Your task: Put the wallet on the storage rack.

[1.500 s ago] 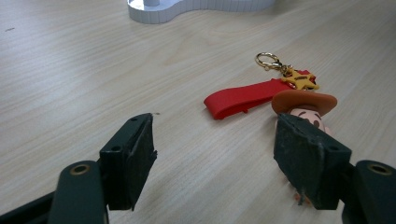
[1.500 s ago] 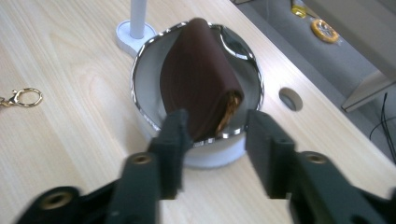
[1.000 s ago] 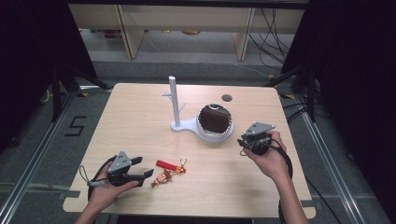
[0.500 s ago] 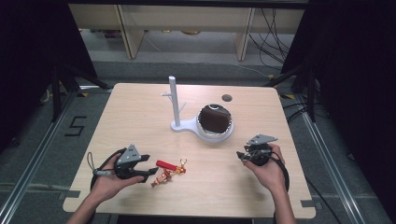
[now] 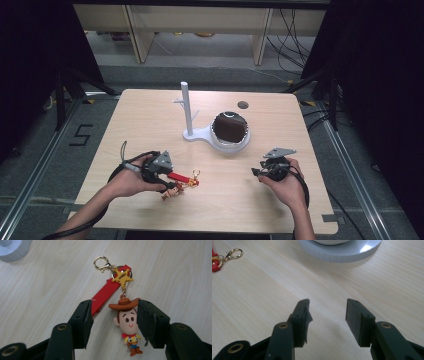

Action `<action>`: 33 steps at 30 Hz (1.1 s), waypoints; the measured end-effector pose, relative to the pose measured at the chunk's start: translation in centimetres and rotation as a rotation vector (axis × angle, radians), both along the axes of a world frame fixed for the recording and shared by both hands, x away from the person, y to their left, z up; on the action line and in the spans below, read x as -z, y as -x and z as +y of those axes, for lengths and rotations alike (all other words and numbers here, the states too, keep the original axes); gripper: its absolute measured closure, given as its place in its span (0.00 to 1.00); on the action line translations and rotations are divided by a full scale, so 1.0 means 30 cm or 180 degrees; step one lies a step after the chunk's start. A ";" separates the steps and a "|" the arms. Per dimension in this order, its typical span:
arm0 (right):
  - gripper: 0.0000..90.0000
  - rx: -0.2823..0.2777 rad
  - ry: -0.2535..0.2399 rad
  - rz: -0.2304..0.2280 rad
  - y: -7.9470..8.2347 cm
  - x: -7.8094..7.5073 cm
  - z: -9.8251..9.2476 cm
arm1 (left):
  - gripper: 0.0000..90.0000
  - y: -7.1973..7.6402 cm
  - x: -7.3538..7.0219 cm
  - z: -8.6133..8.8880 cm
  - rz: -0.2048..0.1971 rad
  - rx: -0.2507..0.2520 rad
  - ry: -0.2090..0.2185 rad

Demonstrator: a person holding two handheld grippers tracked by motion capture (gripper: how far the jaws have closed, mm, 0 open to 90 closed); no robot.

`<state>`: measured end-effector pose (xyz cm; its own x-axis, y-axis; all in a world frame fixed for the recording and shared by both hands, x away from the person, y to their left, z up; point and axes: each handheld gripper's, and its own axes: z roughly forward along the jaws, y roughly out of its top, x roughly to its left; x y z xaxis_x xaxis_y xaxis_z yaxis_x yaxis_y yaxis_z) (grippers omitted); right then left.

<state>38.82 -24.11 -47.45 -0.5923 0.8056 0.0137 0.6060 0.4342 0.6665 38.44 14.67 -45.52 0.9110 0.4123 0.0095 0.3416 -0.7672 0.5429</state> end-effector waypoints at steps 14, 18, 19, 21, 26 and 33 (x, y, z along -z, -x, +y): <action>0.60 0.0013 -0.0093 0.0099 0.005 0.005 0.007 | 0.57 -0.040 -0.013 -0.064 0.0394 0.0053 -0.0555; 0.59 -0.0025 -0.0051 0.0093 0.002 0.006 0.005 | 0.57 -0.045 -0.014 -0.071 0.0450 0.0051 -0.0624; 0.59 -0.0050 -0.0045 0.0063 0.000 0.007 0.004 | 0.57 -0.045 -0.014 -0.074 0.0456 0.0034 -0.0615; 0.59 -0.0013 -0.0074 0.0112 0.002 0.004 0.008 | 0.57 -0.049 -0.015 -0.079 0.0488 0.0035 -0.0635; 0.59 -0.0017 -0.0079 0.0116 0.001 0.004 0.008 | 0.57 -0.057 -0.013 -0.096 0.0542 0.0035 -0.0708; 0.58 -0.0024 -0.0092 0.0171 0.004 0.007 0.011 | 0.58 -0.065 -0.012 -0.119 0.0578 0.0068 -0.0791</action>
